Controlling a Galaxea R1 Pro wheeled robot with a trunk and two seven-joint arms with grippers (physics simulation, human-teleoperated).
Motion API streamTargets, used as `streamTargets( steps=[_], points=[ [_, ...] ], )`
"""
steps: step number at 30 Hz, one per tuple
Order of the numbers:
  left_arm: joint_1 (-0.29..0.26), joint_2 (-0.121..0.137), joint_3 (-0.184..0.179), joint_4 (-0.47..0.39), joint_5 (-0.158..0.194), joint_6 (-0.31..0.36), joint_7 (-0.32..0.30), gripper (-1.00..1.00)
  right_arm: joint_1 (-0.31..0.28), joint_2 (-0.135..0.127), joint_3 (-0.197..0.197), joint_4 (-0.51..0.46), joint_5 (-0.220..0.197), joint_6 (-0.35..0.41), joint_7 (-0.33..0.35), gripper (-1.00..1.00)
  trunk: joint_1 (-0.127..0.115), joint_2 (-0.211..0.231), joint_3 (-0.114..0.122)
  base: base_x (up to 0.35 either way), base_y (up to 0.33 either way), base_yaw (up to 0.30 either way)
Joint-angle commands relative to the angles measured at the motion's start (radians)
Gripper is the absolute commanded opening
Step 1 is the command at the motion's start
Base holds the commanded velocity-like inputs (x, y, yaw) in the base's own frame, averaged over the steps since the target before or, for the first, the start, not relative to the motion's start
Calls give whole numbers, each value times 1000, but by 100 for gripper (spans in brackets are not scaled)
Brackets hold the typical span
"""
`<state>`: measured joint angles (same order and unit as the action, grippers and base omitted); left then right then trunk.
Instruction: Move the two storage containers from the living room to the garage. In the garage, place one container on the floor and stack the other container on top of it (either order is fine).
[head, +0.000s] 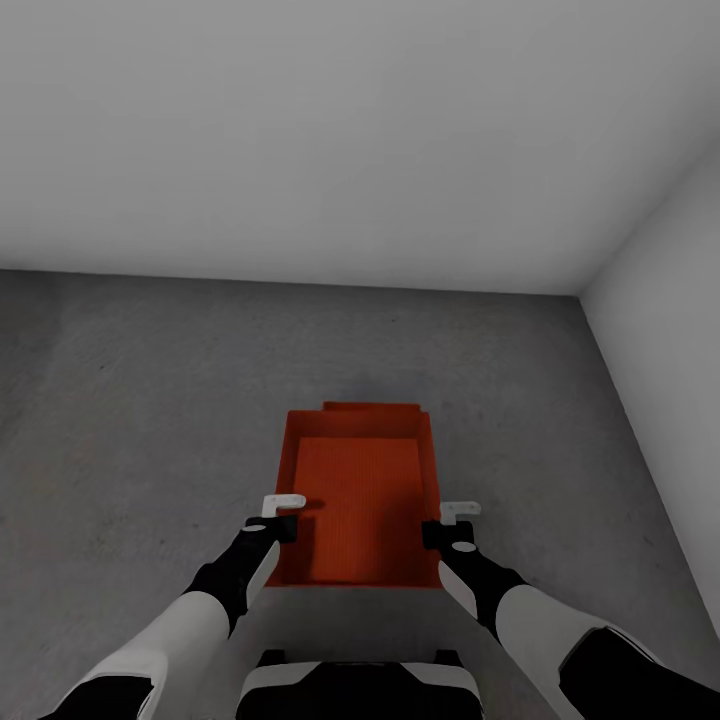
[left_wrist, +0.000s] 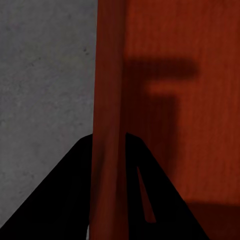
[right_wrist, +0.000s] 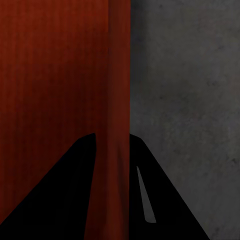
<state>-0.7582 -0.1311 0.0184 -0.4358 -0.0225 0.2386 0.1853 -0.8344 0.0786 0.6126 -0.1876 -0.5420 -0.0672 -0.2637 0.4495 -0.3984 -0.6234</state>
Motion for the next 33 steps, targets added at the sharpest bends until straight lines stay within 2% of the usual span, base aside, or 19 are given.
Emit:
streamTargets(
  steps=[1,6,20,27,33],
  points=[
    [1,42,-3,6,-4,7,6,-100,-2,0,-13,-3,6,-28,0,-100,1,-2,-1,10,0,0],
    [0,42,-3,6,-4,7,6,-100,-2,-1,-13,-3,5,-28,0,-100,1,-2,-1,154,0,0],
    [0,42,-3,6,-4,7,6,-100,-2,0,-13,-3,5,-29,0,-100,1,-2,-1,303,0,0],
    [0,42,-3,6,-4,7,6,-100,-2,0,-13,-3,6,-28,0,-100,1,-2,-1,73,0,-14],
    [0,42,-3,6,-4,7,6,-100,-2,0,-12,-3,6,-28,0,-100,1,-2,-5,6,0,-166]
  ],
)
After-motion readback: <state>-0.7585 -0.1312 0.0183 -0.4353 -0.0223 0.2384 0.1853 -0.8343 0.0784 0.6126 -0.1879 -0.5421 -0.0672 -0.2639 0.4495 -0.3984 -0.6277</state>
